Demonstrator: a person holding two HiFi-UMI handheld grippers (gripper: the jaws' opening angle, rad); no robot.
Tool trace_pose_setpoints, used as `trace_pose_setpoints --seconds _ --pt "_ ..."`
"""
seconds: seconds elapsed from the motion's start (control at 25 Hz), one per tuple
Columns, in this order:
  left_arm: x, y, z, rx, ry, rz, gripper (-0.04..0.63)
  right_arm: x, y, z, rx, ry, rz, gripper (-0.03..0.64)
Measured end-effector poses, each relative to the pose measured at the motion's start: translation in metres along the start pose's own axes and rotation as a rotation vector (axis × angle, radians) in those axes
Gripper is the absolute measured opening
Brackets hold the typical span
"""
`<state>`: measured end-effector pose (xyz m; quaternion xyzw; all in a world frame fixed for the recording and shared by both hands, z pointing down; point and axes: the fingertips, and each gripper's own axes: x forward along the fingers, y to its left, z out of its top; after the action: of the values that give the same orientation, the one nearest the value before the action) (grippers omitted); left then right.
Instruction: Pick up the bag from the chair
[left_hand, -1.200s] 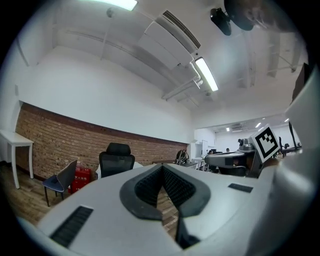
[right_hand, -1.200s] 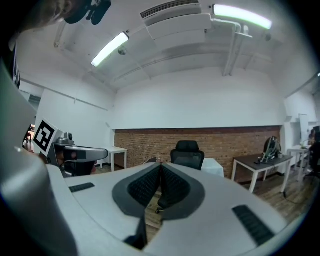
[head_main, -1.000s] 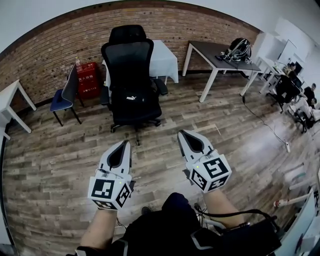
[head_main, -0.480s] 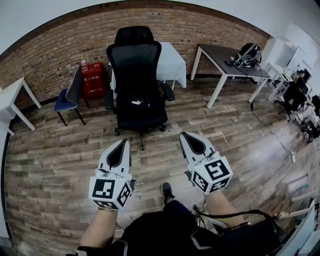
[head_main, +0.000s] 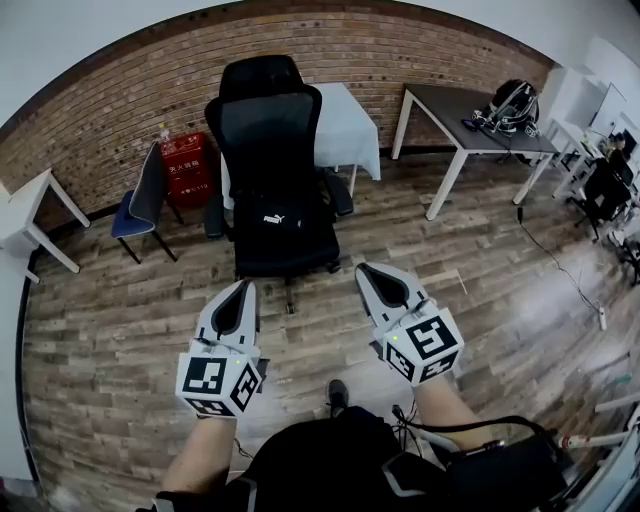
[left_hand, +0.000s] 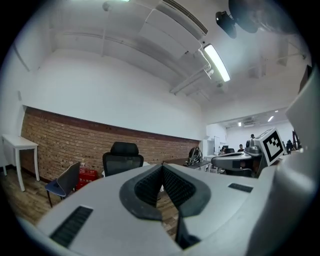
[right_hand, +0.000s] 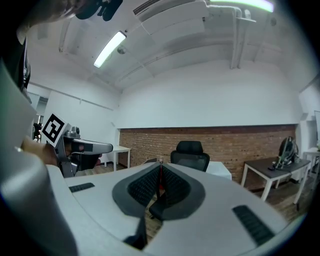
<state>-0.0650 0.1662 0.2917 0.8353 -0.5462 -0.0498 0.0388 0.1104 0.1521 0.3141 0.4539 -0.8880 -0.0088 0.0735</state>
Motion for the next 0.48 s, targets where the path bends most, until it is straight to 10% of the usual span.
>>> trace_pose_setpoints --seconds 0.48 --pt "0.092 -0.011 -0.009 -0.008 0.038 0.057 0.012 0.033 -0.089 -0.013 0.020 0.024 0.059 0.018"
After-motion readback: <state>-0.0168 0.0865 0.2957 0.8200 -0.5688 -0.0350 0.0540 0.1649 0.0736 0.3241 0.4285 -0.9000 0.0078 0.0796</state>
